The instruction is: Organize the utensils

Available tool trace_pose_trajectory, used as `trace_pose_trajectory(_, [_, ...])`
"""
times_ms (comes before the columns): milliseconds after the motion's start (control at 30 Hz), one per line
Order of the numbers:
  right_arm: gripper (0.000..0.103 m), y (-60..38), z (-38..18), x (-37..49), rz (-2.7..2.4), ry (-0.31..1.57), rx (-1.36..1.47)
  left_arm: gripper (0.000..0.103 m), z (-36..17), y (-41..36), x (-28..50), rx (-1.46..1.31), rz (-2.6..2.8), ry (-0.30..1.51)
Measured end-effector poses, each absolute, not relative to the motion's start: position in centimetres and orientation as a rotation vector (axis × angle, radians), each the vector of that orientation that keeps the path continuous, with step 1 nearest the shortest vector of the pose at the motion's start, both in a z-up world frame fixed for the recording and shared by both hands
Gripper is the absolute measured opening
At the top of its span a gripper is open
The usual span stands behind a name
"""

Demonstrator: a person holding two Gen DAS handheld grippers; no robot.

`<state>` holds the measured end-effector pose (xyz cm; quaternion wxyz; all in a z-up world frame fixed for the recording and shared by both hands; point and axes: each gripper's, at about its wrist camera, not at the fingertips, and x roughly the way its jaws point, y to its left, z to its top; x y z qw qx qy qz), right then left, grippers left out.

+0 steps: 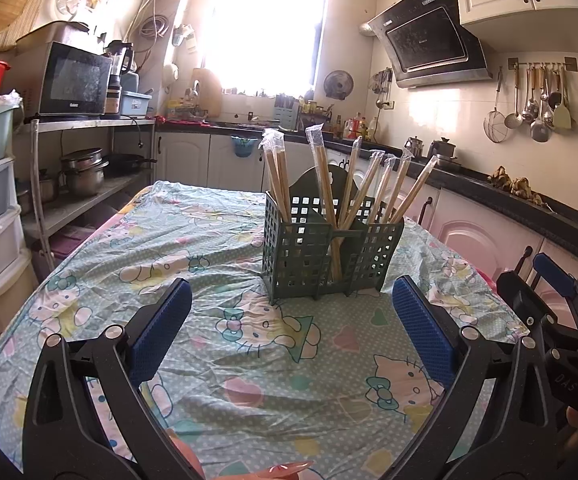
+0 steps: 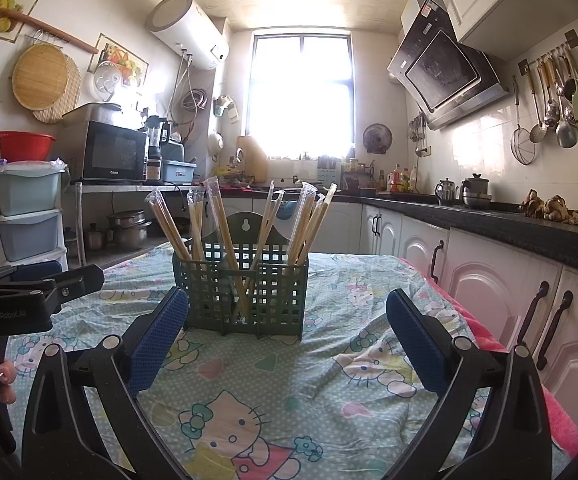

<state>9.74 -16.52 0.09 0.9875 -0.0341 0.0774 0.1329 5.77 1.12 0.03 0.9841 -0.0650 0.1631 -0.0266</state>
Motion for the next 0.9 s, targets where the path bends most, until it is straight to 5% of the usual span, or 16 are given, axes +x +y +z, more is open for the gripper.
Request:
trace_pose_trajectory(633, [0.097, -18.1, 0.9, 12.0, 0.178, 0.239, -0.035, 0.093, 0.5, 3.0, 6.9, -0.194, -0.023, 0.396])
trace_pose_trajectory(900, [0.097, -23.1, -3.0, 25.5, -0.075, 0.728, -0.102, 0.093, -0.2, 12.4, 17.5, -0.149, 0.242, 0.635])
